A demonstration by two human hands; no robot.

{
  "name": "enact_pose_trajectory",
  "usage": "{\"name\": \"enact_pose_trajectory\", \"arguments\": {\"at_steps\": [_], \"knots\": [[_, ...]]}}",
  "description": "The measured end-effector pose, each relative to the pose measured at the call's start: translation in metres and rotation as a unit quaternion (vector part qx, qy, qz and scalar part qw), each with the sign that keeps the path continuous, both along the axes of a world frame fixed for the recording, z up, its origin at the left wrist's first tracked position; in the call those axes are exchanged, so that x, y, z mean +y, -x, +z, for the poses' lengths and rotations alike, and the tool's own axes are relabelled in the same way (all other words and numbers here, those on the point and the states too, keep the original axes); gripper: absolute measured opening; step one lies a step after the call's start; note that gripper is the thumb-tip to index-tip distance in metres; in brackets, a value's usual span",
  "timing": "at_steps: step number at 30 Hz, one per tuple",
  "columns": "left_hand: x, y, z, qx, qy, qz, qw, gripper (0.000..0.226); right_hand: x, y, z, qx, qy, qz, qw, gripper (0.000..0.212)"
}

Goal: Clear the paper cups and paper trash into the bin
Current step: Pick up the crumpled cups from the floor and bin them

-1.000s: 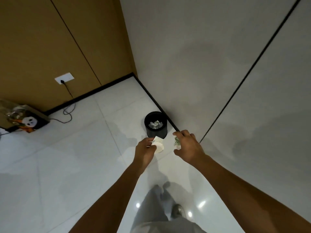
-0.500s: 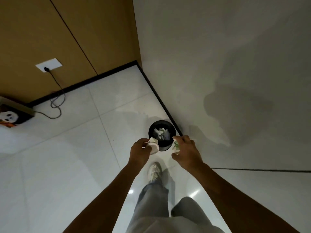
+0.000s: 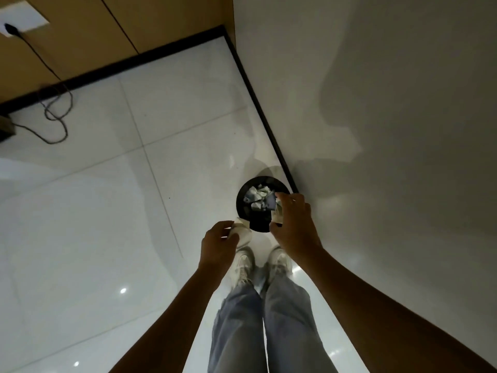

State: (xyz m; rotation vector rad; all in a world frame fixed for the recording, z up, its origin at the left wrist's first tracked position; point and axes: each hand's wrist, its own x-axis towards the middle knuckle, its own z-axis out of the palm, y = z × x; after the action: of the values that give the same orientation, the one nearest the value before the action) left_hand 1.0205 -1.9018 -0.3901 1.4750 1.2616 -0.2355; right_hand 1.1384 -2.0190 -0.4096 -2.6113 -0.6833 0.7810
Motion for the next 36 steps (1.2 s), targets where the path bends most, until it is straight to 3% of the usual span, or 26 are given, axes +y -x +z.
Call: {"name": "enact_pose_trajectory", "arguments": {"at_steps": [4,10,17,23,28,32,36], "knots": [[0.001,-0.012,-0.038,0.024,0.005,0.010,1.000,0.026,0.010,-0.016,-0.046,0.023,0.053,0.040,0.998,0.070],[-0.003,-0.041,-0.068,0.037,-0.009,-0.014,0.999,0.027,-0.006,-0.028,-0.067,0.037,0.035,0.020,0.999,0.054],[-0.011,-0.086,-0.091,0.056,-0.008,-0.140,0.988,0.029,-0.034,-0.040,-0.071,0.014,-0.021,0.003,1.000,0.041],[-0.015,-0.078,-0.078,0.077,0.010,-0.224,0.971,0.031,-0.040,-0.041,-0.056,0.019,-0.023,-0.007,1.000,0.040],[-0.011,-0.070,-0.032,0.033,-0.020,-0.283,0.958,0.035,-0.041,-0.031,-0.013,0.042,0.009,0.008,0.999,0.047],[-0.008,-0.073,0.018,-0.023,-0.055,-0.375,0.925,0.039,-0.042,-0.014,0.041,0.022,0.046,0.009,0.999,0.050],[-0.012,-0.073,0.072,-0.060,-0.102,-0.518,0.847,0.040,-0.051,0.016,0.098,0.011,0.067,-0.078,0.995,0.051]]}}
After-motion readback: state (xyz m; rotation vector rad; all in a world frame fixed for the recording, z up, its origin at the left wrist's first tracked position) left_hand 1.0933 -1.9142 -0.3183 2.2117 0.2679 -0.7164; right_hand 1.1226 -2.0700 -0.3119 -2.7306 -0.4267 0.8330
